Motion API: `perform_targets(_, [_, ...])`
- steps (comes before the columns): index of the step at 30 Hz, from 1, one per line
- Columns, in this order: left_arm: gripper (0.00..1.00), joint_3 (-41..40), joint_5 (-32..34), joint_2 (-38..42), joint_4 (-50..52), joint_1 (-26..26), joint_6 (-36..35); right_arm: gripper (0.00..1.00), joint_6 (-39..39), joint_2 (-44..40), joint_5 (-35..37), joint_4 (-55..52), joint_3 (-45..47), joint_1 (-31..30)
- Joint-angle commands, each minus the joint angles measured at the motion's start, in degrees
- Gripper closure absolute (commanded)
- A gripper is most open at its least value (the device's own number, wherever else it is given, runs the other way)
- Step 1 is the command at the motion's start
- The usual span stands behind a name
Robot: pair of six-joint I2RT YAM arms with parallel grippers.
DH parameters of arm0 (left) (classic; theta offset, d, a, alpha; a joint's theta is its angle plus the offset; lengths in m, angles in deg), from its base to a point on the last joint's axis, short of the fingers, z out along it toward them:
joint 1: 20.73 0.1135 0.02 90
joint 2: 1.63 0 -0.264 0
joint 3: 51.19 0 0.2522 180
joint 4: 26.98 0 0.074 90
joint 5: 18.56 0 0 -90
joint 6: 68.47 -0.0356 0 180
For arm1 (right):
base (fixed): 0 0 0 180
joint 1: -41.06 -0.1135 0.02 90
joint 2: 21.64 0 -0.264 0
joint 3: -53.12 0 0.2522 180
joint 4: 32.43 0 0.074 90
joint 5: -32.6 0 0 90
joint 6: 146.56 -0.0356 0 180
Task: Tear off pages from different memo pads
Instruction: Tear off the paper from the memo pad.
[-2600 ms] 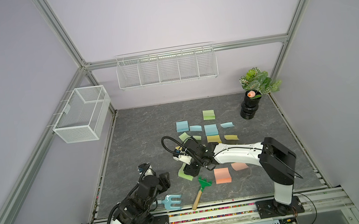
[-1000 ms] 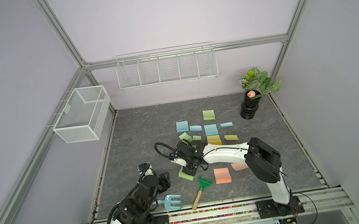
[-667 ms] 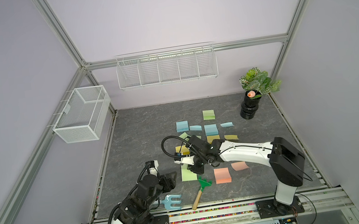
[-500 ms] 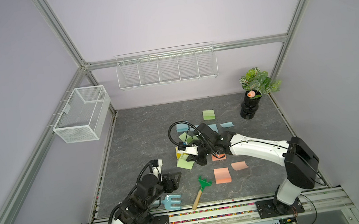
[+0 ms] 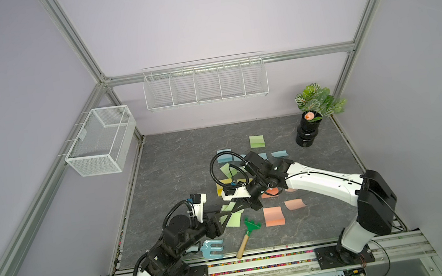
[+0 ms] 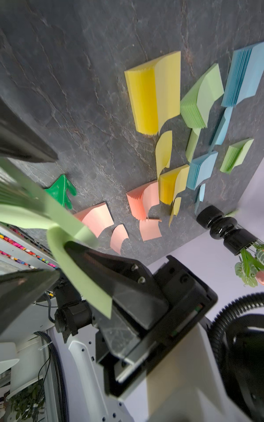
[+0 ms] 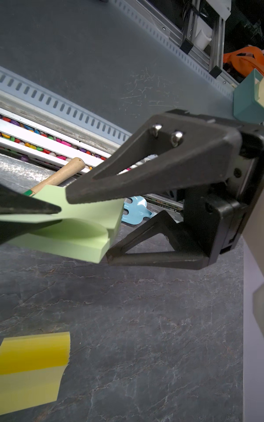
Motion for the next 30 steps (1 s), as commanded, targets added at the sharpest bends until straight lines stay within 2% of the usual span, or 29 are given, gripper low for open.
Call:
perform_targets(1, [0.38,-1.0,-3.41,-0.62,-4.62,-0.05,-0.74,0.93,0.58,-1.89,-2.21,-0.9,-0.53,-0.12])
perform_targets(3, [0.5,-1.0,-4.25,-1.21,-5.53,-0.02,-0.73,0.93,-1.14,-2.58,-0.06,1.49,0.31,0.0])
perform_targets(5, [0.56,-1.17,-4.85,-1.68,-5.96,-0.04,-0.63,0.94,-2.92,-3.5,1.46,4.02,1.28,0.59])
perform_targets(12, [0.59,-2.46,-5.44,-1.51,-7.38,-0.05,0.29,0.93,-7.04,-6.34,3.0,10.01,4.47,2.15])
perform_targets(17, [0.91,-0.89,-0.73,-1.69,-4.28,-0.04,0.38,0.93,-7.06,-6.98,2.28,9.53,5.22,2.22])
perform_targets(19, [1.0,-0.24,0.98,-1.86,-2.93,-0.06,0.41,0.93,-7.34,-7.51,2.81,9.86,5.73,2.19])
perform_targets(24, [1.0,0.23,7.16,-2.08,0.83,-0.02,2.13,0.93,-10.61,-10.34,9.04,14.67,7.86,2.3])
perform_targets(30, [1.0,1.05,14.08,-3.45,7.14,0.01,4.54,0.93,-13.3,-14.73,27.66,20.85,10.96,2.26])
